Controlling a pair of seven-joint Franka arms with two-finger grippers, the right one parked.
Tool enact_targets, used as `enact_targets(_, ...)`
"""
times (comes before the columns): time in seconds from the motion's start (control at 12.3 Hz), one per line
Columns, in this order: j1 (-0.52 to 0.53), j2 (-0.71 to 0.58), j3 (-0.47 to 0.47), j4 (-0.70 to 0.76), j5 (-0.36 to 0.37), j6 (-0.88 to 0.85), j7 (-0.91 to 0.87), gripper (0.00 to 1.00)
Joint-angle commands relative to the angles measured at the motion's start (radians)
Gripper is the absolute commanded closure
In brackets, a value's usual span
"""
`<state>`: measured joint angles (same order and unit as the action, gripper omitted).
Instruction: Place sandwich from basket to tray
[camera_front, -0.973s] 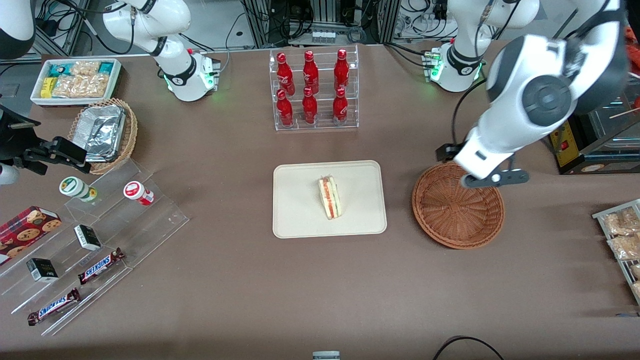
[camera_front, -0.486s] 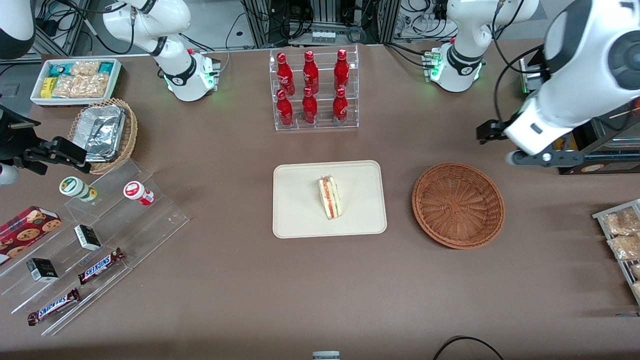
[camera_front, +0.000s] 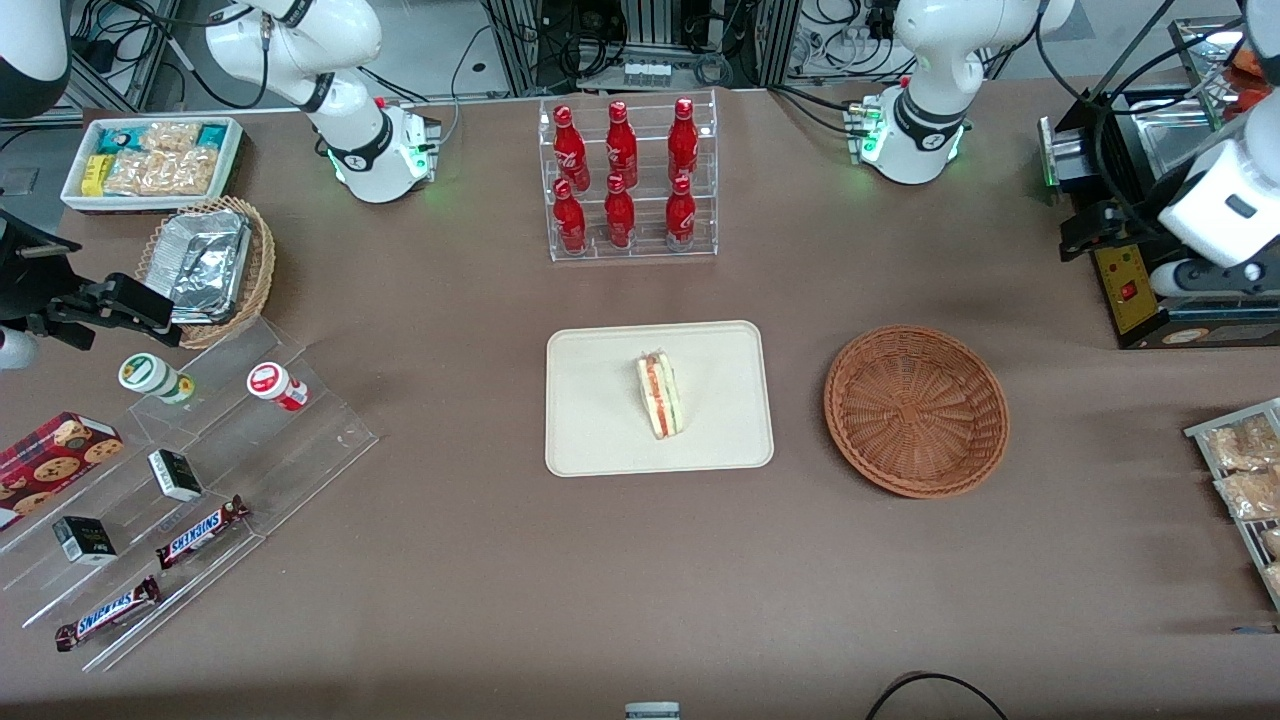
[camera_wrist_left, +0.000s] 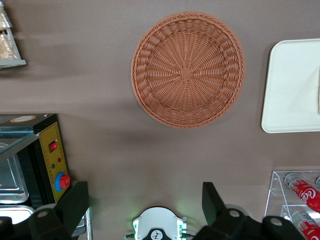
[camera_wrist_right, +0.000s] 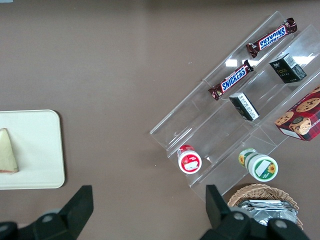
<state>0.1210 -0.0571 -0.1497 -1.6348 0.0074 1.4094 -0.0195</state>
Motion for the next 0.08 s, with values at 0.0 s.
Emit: enact_targets(0.0, 0.011, -0.009, -0.007, 0.018, 0.014, -0.02, 0.004, 0.0)
